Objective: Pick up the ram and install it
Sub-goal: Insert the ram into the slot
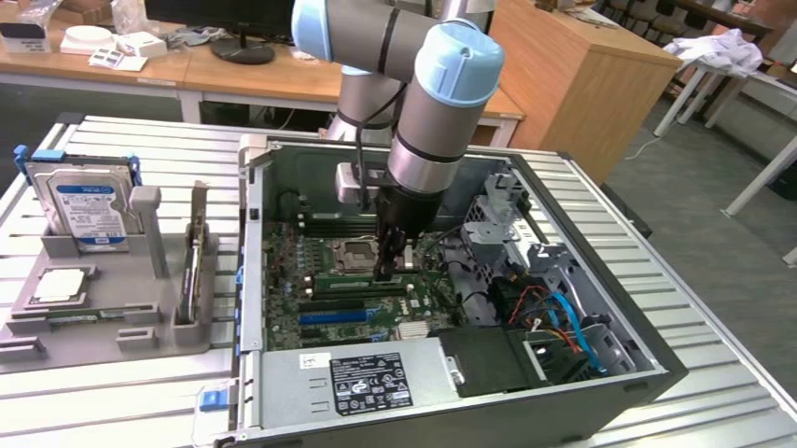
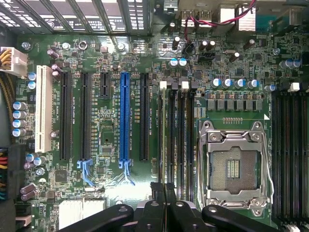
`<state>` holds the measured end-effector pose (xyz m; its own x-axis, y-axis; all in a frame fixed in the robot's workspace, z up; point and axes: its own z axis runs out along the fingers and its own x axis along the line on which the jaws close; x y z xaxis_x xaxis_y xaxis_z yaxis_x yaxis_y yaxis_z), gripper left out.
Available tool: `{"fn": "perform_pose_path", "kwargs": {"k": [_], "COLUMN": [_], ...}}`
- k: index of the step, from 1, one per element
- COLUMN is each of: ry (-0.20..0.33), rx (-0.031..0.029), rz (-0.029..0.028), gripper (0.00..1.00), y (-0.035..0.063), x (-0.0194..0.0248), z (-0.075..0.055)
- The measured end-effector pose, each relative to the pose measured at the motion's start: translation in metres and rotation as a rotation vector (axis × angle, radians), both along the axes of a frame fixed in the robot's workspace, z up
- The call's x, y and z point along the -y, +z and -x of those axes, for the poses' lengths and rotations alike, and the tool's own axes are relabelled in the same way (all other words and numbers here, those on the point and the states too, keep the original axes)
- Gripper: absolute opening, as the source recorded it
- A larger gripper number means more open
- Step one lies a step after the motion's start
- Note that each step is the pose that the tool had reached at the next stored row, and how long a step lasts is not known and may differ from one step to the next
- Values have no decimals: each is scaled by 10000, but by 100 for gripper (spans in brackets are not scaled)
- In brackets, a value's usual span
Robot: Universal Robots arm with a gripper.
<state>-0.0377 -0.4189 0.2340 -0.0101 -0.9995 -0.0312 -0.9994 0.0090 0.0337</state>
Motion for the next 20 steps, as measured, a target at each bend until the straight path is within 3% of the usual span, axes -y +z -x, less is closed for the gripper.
{"fn": "perform_pose_path", "kwargs": {"k": [20], "ry": [1], "rx": [0], "rz": [-1], "gripper": [11], "y": [-12], "x": [-2], "z": [-1]}}
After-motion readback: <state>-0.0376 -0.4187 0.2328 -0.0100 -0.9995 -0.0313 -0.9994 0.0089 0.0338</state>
